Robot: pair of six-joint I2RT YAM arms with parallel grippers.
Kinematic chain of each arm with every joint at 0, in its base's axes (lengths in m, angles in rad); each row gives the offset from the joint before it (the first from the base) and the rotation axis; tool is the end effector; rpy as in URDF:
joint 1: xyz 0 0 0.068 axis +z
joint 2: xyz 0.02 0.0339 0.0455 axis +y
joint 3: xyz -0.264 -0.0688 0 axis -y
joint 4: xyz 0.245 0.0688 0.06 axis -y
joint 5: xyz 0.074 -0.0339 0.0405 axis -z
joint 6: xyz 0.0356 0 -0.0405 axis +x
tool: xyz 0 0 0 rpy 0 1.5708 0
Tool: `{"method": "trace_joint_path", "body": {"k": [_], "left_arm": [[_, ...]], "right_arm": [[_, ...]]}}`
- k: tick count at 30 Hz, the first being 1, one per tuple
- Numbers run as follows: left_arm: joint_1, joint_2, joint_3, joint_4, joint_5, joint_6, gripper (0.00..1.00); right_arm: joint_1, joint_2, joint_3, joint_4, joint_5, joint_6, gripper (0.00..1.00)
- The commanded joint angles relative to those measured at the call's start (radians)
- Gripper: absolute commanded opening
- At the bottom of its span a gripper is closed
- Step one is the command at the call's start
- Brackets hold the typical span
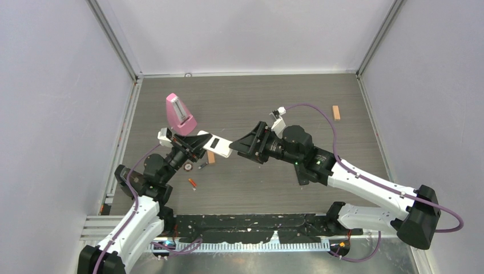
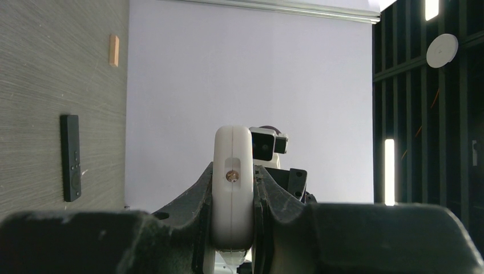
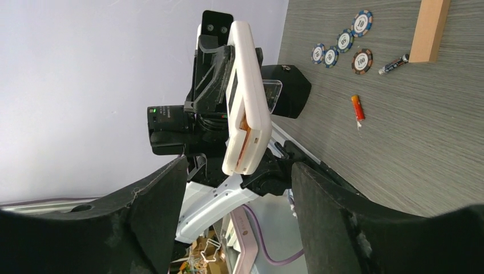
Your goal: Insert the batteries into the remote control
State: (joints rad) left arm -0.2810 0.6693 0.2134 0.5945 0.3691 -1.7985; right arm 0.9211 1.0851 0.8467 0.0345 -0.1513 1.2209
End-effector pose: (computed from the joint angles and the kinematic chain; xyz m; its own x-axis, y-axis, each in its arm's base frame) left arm 0.1555 -0.0582 0.2381 -0.6164 -0.7678 0.1750 -0.0066 -0.2172 -0.9761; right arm 0.1506 0.2070 0.3253 -0.8653 0.3961 -0.3070 -0.1854 0.3162 0.9304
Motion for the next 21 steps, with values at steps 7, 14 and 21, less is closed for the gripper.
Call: {"method": "trace_joint_path", "body": {"k": [7, 14, 21], "left_arm": [[0.003, -0.017, 0.050, 0.061, -0.001, 0.010, 0.00], [0.003, -0.019, 0.052, 0.060, -0.003, -0.004, 0.00], [0.003, -0.015, 0.060, 0.058, -0.010, -0.020, 0.00]], "right_arm": [[0.009, 0.088, 0.091, 0.012, -0.026, -0.011, 0.69], [0.010, 0.086, 0.072, 0.027, -0.020, 0.001, 0.49], [0.010, 0.078, 0.051, 0.025, -0.016, 0.005, 0.30]]}}
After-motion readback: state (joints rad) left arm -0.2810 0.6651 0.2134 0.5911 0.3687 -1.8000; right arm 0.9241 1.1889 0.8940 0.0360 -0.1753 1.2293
